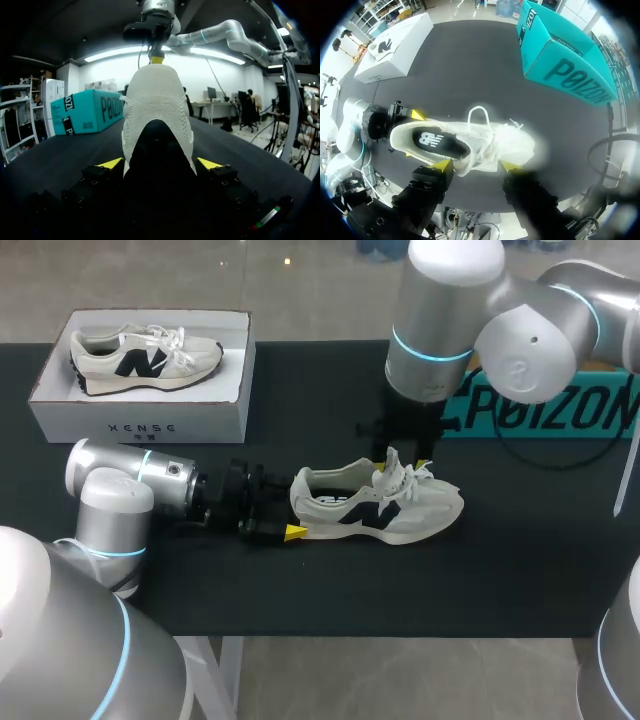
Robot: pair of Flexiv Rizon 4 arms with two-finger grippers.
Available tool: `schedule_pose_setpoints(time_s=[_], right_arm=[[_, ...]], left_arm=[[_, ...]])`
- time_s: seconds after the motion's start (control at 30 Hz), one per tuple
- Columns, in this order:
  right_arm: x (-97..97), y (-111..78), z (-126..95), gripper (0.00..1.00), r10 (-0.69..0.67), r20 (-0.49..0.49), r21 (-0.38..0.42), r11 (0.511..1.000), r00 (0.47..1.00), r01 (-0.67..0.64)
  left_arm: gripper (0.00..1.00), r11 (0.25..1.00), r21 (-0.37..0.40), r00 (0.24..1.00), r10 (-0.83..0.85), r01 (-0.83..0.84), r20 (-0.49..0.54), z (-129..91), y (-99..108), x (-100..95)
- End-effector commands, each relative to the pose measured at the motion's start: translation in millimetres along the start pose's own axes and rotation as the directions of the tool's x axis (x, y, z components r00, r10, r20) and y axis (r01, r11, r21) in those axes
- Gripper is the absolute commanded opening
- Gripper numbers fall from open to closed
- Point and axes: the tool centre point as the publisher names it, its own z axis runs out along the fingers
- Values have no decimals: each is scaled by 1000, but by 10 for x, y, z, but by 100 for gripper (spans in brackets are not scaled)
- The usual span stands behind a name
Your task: Take the shoe out of the shoebox, open the shoe tongue, remove and reinsert the insole, then place the shoe into the shoebox
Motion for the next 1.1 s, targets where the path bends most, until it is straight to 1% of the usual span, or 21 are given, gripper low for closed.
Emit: schedule_pose_setpoints(time_s=[0.03, 0.1, 0.17, 0.27, 0.3, 0.37, 0.47, 0.5, 0.57, 0.6, 0.67, 0.7, 0.73, 0.77, 0.8, 0.93, 1.1], right_arm=[[130, 80, -10, 60, -8, 20, 8, 1000, 1000, 8], [132, 94, -14, 60, -13, 20, 9, 1000, 1000, 13], [142, 112, -21, 65, -18, 22, 12, 1000, 1000, 18], [175, 135, -31, 70, -24, 25, 14, 1000, 999, 24], [182, 141, -35, 69, -26, 26, 14, 1000, 999, 25], [186, 157, -37, 71, -27, 28, 14, 1000, 999, 26], [161, 196, 0, 76, -17, 31, 15, 1000, 999, 16], [153, 203, 7, 79, -8, 23, 18, 1000, 1000, 7], [128, 231, 18, 78, -3, 20, 19, 1000, 1000, 3], [120, 239, 24, 76, -1, 20, 20, 1000, 1000, 1], [107, 255, 39, 48, 3, 18, 25, 1000, 1000, -3], [92, 259, 52, 39, 4, 17, 27, 1000, 1000, -5], [76, 259, 64, 27, 6, 14, 29, 1000, 1000, -7], [61, 252, 74, 11, 9, 11, 32, 999, 1000, -10], [52, 242, 85, 0, 11, 6, 35, 999, 1000, -11], [-19, 204, 101, 0, 20, -1, 41, 999, 1000, -20], [-142, 186, 56, 0, 43, -11, 37, 998, 999, -43]], left_arm=[[0, 1000, -1, 1000, 0, 0, 2, 23, 30, 14], [0, 1000, -1, 1000, 0, 0, 2, 23, 30, 14], [0, 1000, -1, 1000, 0, 0, 2, 23, 30, 14], [0, 1000, -1, 1000, 0, 0, 2, 23, 30, 14], [0, 1000, -1, 1000, 0, 0, 2, 23, 30, 14], [0, 1000, -1, 1000, 0, 0, 2, 23, 30, 14], [0, 1000, -1, 1000, 0, 0, 2, 23, 30, 14], [0, 1000, -1, 1000, 0, 0, 2, 23, 30, 14], [0, 1000, -1, 1000, 0, 0, 2, 23, 30, 14], [0, 1000, -1, 1000, 0, 0, 2, 23, 30, 14], [0, 1000, -1, 1000, 0, 0, 2, 23, 30, 14], [0, 1000, -1, 1000, 0, 0, 2, 23, 30, 14], [0, 1000, -1, 1000, 0, 0, 2, 23, 30, 14], [0, 1000, -1, 1000, 0, 0, 2, 23, 30, 14], [0, 1000, -1, 1000, 0, 0, 2, 23, 30, 14], [0, 1000, -1, 1000, 0, 0, 2, 23, 30, 14], [0, 1000, -1, 1000, 0, 0, 2, 23, 30, 14]])
